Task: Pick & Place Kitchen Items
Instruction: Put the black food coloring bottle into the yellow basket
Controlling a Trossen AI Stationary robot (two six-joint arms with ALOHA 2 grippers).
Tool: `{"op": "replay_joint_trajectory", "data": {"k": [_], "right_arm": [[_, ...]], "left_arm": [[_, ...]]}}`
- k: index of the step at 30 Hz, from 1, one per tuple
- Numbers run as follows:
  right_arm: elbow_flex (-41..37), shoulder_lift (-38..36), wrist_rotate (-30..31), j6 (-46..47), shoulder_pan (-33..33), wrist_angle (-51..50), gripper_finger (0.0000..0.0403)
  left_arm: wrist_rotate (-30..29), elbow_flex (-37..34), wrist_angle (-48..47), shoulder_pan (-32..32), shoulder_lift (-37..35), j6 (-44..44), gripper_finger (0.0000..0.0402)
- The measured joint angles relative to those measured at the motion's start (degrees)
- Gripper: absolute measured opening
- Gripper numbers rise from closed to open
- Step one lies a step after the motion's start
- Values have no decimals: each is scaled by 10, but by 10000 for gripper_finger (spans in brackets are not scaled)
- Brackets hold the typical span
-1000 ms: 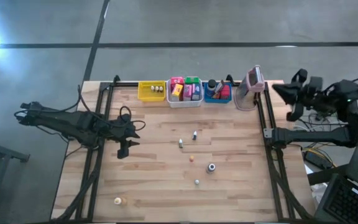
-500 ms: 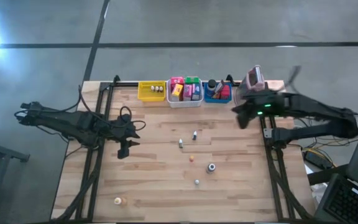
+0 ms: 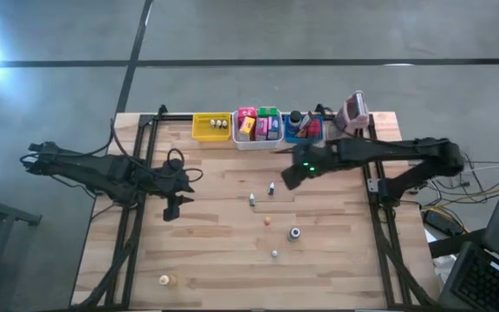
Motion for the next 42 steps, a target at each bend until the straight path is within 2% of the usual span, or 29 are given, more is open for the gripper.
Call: {"op": "replay_joint_trajectory", "data": {"k": [5,11,14,23,31,42], "right_arm": [[78,95,0,81,23,-13,150],[151,203,-11,184,38,-26,190],[187,253,-27,214,42,-45,202],[288,371,-34,296,45,-148,214],[304,420,-43,340,43,-150,199],[292,426,-45,341,30,-129,212]], "left_arm": [[-11,0,-38,0,-2,3,138],[-82,0,-95,0,-6,3,138],[-115,0,-112,1,-8,2,138],[-129,-1,-126,1,-23,17,138],[-134,-5,-131,1,-37,23,138],[-133,-19,-143,1,-39,9,138]]}}
